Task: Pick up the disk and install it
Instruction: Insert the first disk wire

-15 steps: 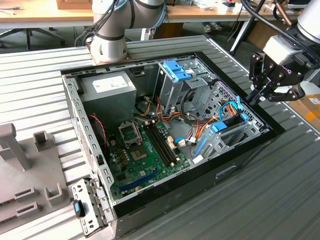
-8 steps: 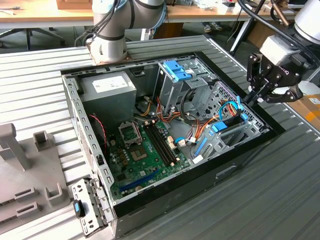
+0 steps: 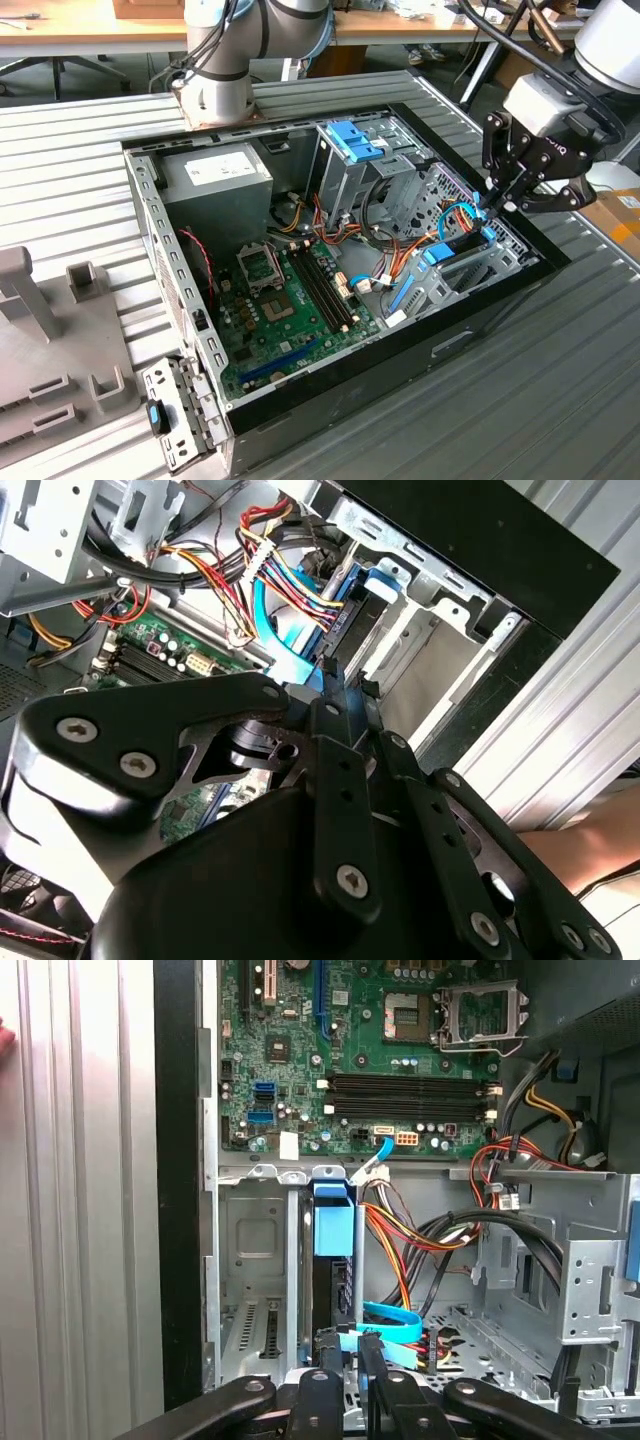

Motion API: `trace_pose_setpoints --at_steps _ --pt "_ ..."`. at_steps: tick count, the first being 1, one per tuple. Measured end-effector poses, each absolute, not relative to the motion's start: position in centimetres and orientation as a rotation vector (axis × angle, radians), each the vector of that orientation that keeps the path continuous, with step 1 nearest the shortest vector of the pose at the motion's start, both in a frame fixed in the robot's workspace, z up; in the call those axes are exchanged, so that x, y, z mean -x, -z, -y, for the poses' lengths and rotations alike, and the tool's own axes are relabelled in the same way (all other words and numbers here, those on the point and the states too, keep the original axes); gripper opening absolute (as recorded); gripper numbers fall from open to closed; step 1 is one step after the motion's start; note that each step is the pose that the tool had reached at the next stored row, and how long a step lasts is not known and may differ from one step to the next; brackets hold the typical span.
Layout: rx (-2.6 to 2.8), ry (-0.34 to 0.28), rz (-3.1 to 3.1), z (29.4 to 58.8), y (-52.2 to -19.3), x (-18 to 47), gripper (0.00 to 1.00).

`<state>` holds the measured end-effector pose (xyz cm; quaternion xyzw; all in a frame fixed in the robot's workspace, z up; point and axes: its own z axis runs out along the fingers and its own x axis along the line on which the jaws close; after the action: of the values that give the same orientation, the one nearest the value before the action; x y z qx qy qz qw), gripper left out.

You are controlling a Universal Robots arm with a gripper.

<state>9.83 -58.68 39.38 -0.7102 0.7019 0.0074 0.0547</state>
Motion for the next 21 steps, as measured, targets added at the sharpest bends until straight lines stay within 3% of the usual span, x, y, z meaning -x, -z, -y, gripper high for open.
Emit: trace_pose_setpoints --at_steps 6,9,10,11,21 --pt "2.158 -0.02 -2.132 58.7 -39.4 -9.8 0.23" --pt "2.158 -0.02 -2.133 58.7 -39.4 -9.8 0.4" --pt "2.158 -0.019 -2.133 58.7 -39.4 -9.8 0.4" --pt "2.158 -0.019 -2.133 58.7 -39.4 -9.8 0.47" --pt "2.158 -0.019 -2.133 58.7 -38.0 -9.8 0.47"
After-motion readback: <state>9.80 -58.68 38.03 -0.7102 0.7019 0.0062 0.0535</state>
